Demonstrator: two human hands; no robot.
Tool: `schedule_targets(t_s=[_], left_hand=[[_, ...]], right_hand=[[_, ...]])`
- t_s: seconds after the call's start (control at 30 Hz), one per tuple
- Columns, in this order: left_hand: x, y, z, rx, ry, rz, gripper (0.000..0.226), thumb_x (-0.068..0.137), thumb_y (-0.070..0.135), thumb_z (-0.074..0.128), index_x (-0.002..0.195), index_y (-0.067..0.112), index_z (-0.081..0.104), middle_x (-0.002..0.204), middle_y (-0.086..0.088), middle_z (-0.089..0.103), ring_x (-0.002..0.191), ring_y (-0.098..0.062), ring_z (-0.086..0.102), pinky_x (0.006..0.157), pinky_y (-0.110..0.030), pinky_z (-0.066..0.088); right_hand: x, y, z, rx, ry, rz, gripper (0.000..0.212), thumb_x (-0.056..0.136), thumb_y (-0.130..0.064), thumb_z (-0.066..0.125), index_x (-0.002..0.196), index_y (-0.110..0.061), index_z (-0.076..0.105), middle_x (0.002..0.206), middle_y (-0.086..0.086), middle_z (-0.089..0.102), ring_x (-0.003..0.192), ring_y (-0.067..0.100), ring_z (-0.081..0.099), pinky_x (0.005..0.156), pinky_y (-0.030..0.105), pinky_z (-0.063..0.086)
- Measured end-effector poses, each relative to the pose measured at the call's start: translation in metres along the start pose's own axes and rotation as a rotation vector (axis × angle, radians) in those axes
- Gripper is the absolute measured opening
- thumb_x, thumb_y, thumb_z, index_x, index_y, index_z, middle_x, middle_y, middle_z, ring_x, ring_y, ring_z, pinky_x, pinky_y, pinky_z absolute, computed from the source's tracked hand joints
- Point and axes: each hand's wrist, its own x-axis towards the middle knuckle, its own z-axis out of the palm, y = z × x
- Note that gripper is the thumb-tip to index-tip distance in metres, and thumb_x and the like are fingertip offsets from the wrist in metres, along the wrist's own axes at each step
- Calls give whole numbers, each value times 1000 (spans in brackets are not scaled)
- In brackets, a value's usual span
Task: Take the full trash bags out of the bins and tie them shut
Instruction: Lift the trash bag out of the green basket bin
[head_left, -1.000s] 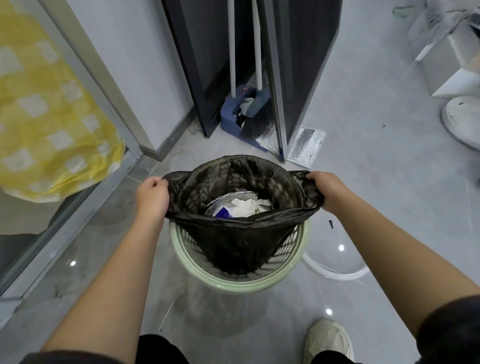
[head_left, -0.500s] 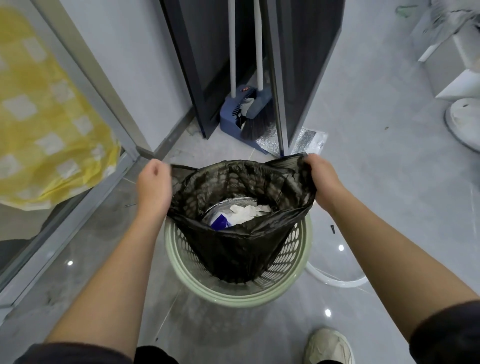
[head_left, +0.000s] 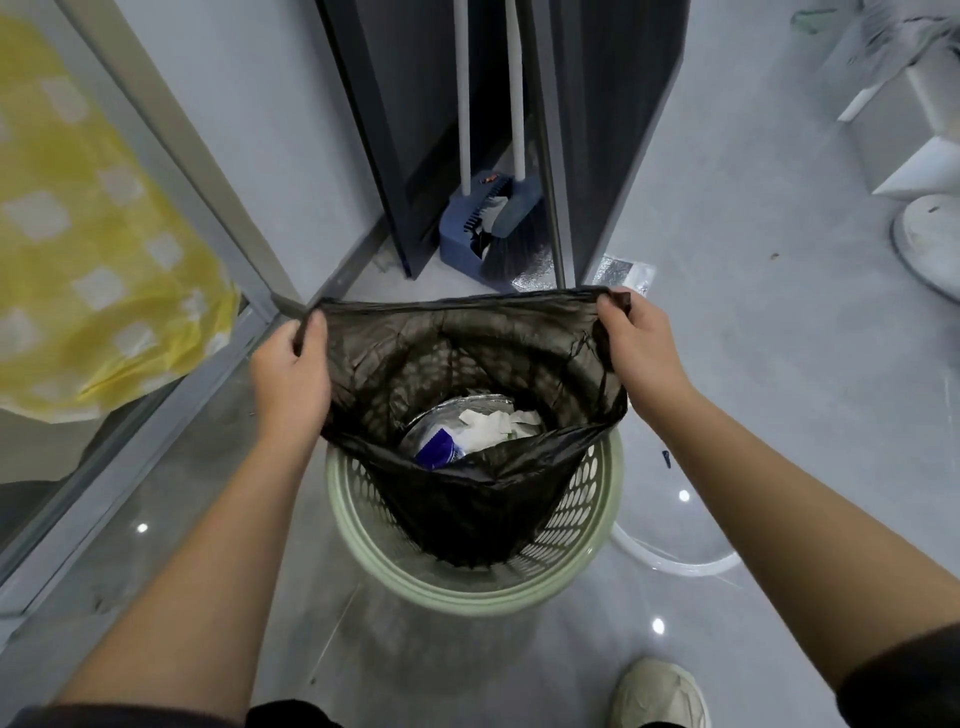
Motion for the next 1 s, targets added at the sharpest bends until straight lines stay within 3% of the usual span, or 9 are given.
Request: schedule_targets(t_s=[0.13,0.23,0.37,0.47,0.57,0.7,0.83,0.9,1.0], left_hand=[[-6,-2,-25,97,-215,78,23,100,22,37,92,18,58,88,2,58,88,-14,52,76,-29,37],[-11,-6,-47,140,-546,252,42,93,8,42,82,42,65,91,21,66,89,8,57,82,-14,41],[-22,-2,-71,535,-820,486,33,76,64,48,70,33,58,62,6,62,62,-8,58,62,-35,45],[-29,8,-76,1022,-885,710,58,59,88,44,72,31,45,54,10,51,53,-5,48,53,-30,38],[-32,9,-73,1193,-841,860,33,82,64,50,86,32,49,60,13,44,58,-10,43,58,-29,43],[-33,10,-75,940,-786,661,11,87,29,55,77,25,54,67,11,52,66,-15,52,62,-35,47],[-47,20,-61,598,-805,382,6,84,11,54,89,12,56,75,-6,64,59,-17,64,50,-30,50],[-54,26,-50,405,-849,258,22,84,2,49,101,17,53,81,-6,65,56,-13,65,45,-20,47],[-53,32,-35,326,-855,234,25,87,-1,46,87,21,58,73,5,60,64,-10,58,54,-20,42]], right_hand=[[-23,-8,-22,-60,-203,-91,32,87,-13,43,68,-28,63,70,-6,57,69,10,51,65,23,40],[-44,-13,-33,-341,-380,-157,36,83,-43,43,60,-14,45,56,-5,39,54,10,36,57,31,31],[-61,-12,-45,-1164,-575,-403,72,64,-91,36,65,-20,46,60,-5,54,59,15,52,57,33,41],[-70,-11,-52,-1429,-691,-533,68,58,-90,44,83,-26,47,80,-10,59,70,18,58,56,30,40],[-77,-15,-56,-1558,-639,-584,52,79,-68,52,103,-22,51,97,-6,54,80,25,62,58,31,40],[-82,-24,-59,-1311,-576,-477,7,86,-20,55,92,-20,51,96,-1,51,78,30,58,62,33,40],[-95,-21,-41,-707,-604,-316,33,76,6,46,91,-23,43,79,-3,55,75,19,53,69,32,44],[-100,-18,-20,-425,-646,-265,42,70,9,37,92,-22,55,88,-11,60,82,2,55,78,18,44],[-104,-17,10,-205,-599,-130,20,76,-8,38,61,-14,50,55,-12,45,53,2,42,56,16,35]])
